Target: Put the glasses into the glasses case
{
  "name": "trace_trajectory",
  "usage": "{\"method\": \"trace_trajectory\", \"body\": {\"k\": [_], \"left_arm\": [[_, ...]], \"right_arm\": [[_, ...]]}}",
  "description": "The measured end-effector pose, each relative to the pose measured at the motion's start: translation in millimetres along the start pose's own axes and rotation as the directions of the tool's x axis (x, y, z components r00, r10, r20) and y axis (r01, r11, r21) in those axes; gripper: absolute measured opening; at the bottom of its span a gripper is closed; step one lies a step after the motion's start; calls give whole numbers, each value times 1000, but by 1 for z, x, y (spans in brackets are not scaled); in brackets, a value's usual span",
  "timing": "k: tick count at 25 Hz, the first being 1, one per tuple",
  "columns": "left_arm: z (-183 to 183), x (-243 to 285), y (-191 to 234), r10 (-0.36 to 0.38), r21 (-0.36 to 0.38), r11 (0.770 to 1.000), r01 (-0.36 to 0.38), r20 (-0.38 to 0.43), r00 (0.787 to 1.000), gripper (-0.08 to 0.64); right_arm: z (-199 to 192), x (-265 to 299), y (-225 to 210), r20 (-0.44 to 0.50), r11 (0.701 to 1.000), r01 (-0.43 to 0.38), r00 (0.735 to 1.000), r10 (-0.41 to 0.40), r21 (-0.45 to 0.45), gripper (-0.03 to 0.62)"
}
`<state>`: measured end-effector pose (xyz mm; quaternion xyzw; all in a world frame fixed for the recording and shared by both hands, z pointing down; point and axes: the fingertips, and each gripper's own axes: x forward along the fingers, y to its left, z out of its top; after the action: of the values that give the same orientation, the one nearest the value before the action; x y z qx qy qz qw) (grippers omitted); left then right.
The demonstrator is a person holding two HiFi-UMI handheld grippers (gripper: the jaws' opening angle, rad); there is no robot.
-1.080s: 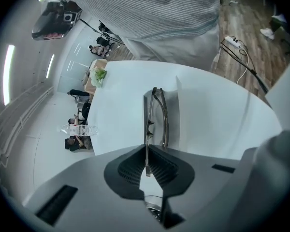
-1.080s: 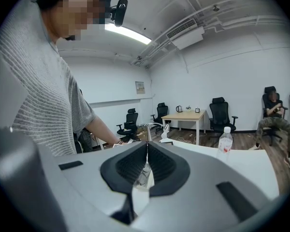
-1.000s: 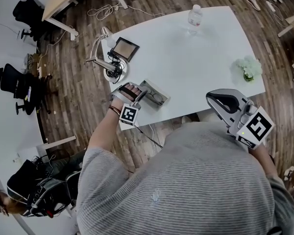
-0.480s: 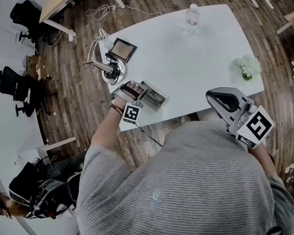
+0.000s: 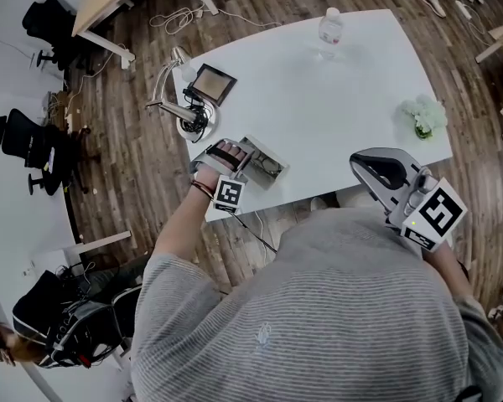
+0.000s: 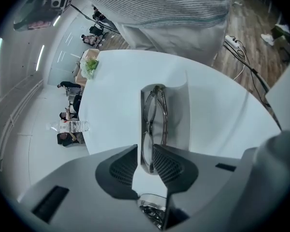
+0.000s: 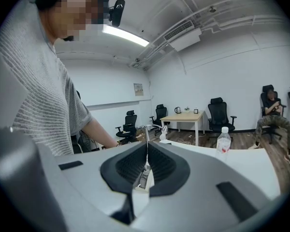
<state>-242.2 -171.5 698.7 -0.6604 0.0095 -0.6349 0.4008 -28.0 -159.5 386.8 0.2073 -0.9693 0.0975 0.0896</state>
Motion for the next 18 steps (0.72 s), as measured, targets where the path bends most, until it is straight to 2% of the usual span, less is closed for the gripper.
{"method": "trace_trajectory", "body": {"k": [4,9,13,18], "left_arm": [[0,5,-1,-25,-11,1000,25,-39,999,87],[-3,13,-5,-126,-65,991,121,-76,989,89],[5,12,-13,-211,-89,974,208,-24,977,106],[10,8,-8,-202,-77,976,203,21,979,137]], "right_arm": [[1,0,4,8,1000,-13,1000,13,3,15],[3,2,8,12,1000,-25,1000,25,-2,15],[3,0,7,15,1000,-19,1000,19,4,15],[3,-2,6,22,1000,-13,1000,13,8,15]]}}
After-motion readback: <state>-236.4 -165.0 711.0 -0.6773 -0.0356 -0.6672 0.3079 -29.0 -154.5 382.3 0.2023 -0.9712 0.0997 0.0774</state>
